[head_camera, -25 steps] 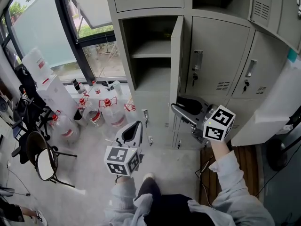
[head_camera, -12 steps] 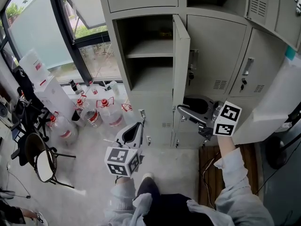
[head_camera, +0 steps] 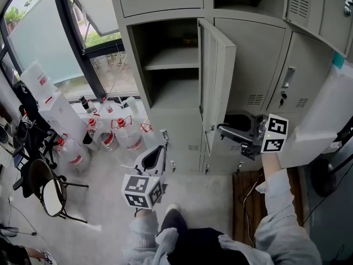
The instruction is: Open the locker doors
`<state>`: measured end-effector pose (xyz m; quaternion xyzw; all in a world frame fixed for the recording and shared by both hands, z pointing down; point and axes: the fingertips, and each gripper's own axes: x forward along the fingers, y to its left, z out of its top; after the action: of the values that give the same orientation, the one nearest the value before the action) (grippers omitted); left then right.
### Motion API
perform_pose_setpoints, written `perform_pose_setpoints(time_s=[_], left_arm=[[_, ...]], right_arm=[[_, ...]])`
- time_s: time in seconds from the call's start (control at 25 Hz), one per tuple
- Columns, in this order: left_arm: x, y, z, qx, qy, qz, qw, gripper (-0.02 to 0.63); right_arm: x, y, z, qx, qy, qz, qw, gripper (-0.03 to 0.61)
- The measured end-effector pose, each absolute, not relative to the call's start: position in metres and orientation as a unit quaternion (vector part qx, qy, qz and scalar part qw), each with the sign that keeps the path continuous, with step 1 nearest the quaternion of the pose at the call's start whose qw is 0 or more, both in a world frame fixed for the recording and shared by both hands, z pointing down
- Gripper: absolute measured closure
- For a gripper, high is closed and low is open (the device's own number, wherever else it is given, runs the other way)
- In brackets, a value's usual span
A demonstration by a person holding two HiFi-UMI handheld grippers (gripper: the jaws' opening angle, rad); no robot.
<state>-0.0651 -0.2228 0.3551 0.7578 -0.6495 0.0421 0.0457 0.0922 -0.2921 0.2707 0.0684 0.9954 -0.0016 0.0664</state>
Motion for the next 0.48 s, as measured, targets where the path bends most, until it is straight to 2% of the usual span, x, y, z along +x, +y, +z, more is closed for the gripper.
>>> perform_pose_setpoints(time_s=[0.48], left_arm=[[-0.059, -0.227, 0.362, 0.759, -0.647, 0.047, 0.053, 0.601]], right_arm=[[0.117, -0.303, 0.271, 0.117, 0.991, 0.002, 0.064, 0.460]])
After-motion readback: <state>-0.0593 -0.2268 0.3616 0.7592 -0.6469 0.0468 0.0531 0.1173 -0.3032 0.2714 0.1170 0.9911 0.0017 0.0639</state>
